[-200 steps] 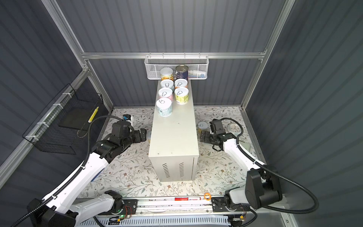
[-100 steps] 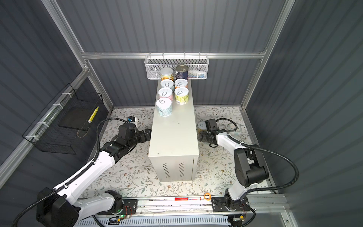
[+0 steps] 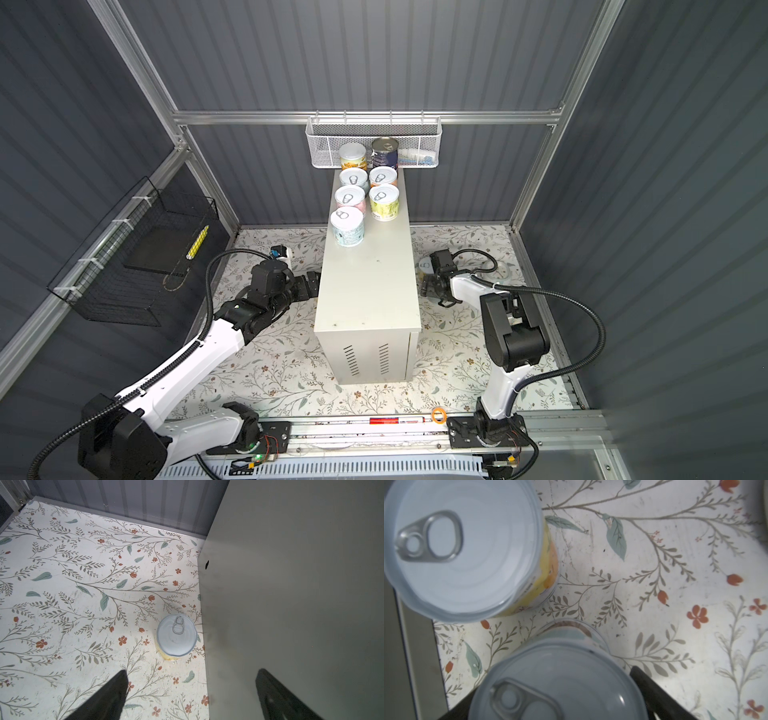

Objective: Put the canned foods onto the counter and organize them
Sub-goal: 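Lower the right gripper onto the pale blue floor can beside the yellow can, then close the right gripper on the pale blue can and lift it up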

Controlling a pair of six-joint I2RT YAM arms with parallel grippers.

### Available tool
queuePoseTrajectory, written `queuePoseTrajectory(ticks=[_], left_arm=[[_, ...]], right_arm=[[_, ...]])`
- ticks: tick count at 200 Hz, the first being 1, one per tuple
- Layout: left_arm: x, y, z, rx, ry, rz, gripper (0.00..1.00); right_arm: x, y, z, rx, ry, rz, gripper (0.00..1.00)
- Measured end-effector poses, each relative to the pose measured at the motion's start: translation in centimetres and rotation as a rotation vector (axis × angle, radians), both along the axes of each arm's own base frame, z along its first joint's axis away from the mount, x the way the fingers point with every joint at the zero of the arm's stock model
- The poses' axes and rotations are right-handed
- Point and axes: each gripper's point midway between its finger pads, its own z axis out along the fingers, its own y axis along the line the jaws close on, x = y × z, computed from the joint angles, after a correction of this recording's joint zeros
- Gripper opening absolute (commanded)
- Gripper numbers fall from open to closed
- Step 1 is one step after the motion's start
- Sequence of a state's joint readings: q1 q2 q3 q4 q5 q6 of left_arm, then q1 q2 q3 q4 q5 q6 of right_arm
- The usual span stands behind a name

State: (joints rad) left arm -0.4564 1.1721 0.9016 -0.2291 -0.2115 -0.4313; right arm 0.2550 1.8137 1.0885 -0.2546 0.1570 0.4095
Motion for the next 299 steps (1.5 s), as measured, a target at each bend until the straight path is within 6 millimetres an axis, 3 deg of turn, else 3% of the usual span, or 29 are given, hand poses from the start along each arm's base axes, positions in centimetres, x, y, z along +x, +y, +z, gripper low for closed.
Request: queuePoseTrajectory(ticks=[59, 76, 94, 122, 156, 176, 221, 269, 299], left_arm=[[0.1, 0.0, 0.0, -0.002, -0.004, 0.0, 0.97], [0.1, 0.0, 0.0, -0.002, -0.004, -0.001, 0.97], [0.0, 0.0, 0.0, -0.001, -0.003, 0.0, 0.96], [0.0, 0.0, -0.2, 0.001, 0.001, 0.0, 0.96], [-0.1, 0.0, 0.1, -0.005, -0.006, -0.003, 0.96], [-0.3, 0.1, 0.4, -0.008, -0.013, -0.004, 0.96], [-0.6, 0.1, 0.2, -0.006, -0.003, -0.007, 0.97], [-0.6, 0.5, -0.1, 0.0, 0.009, -0.002, 0.97], [-0.5, 0.8, -0.1, 0.005, 0.007, 0.001, 0.97]], right_arm=[[0.6, 0.1, 0.3, 0.008, -0.017, -0.009, 0.62], [0.5, 0.1, 0.3, 0.009, -0.016, -0.009, 0.41], [0.5, 0.1, 0.3, 0.014, -0.015, -0.007, 0.0], [-0.6, 0.2, 0.4, 0.032, -0.012, 0.001, 0.0], [-5.3, -0.3, 1.4, 0.055, 0.043, 0.014, 0.0], [-7.5, -0.6, 4.3, 0.075, 0.024, 0.023, 0.0], [-10.7, -0.8, 14.3, 0.137, -0.148, 0.048, 0.0], [-12.7, 0.8, 24.8, 0.132, -0.305, 0.12, 0.0], [-13.4, 0.7, 29.8, 0.116, -0.394, 0.125, 0.0]])
